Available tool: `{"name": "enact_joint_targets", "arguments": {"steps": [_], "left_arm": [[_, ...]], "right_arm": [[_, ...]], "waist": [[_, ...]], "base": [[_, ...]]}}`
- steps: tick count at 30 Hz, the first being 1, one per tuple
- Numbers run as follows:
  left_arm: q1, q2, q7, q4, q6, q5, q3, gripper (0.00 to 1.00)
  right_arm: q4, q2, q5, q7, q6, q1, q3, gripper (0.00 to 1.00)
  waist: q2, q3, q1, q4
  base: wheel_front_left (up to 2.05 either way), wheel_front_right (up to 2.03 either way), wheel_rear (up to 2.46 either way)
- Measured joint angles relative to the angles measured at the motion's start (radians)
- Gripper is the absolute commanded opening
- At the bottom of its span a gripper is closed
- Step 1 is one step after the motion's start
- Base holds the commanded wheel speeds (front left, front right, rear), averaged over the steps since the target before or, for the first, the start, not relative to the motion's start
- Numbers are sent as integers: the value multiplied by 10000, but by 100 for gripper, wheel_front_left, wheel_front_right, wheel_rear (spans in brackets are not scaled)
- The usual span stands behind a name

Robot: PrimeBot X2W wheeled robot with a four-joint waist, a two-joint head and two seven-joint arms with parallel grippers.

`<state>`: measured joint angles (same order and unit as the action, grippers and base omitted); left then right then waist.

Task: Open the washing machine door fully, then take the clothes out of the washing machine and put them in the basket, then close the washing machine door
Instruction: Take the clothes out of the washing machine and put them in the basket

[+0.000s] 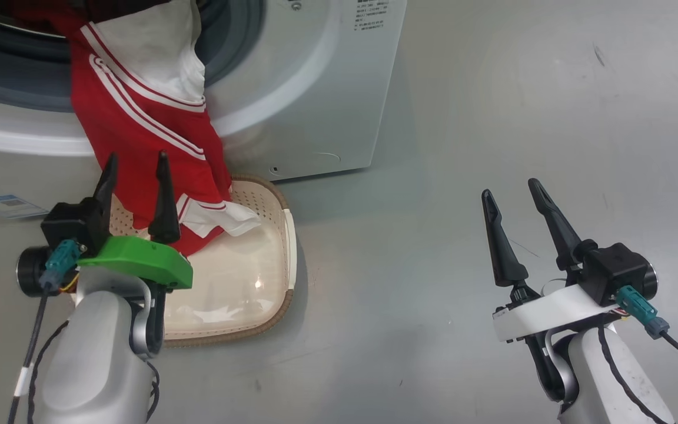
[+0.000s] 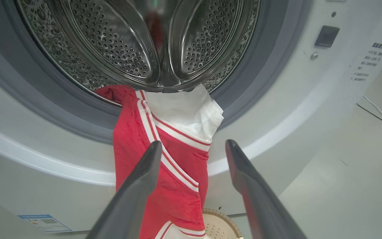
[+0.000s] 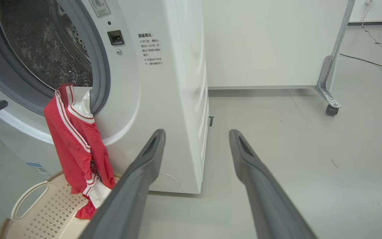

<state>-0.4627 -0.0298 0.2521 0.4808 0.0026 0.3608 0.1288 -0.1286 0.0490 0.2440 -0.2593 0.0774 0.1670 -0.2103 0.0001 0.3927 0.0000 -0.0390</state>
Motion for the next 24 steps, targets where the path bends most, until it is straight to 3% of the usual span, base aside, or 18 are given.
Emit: {"name": "enact_joint_targets", "arguments": {"steps": [11,24], "left_arm": [[1534,-6,0,-1057,40,-458,439,100],[2934,-33,0,-1891,451,-426,907,100]], "right_arm": [[-259,-8,-79,0,-6,-391,79,100],[-522,-13,-77,0,-8,-893,280,100]], "waist": [[0,-641,0,332],[0,-1235,0,457]], "base": [[0,0,0],[0,0,0]]}}
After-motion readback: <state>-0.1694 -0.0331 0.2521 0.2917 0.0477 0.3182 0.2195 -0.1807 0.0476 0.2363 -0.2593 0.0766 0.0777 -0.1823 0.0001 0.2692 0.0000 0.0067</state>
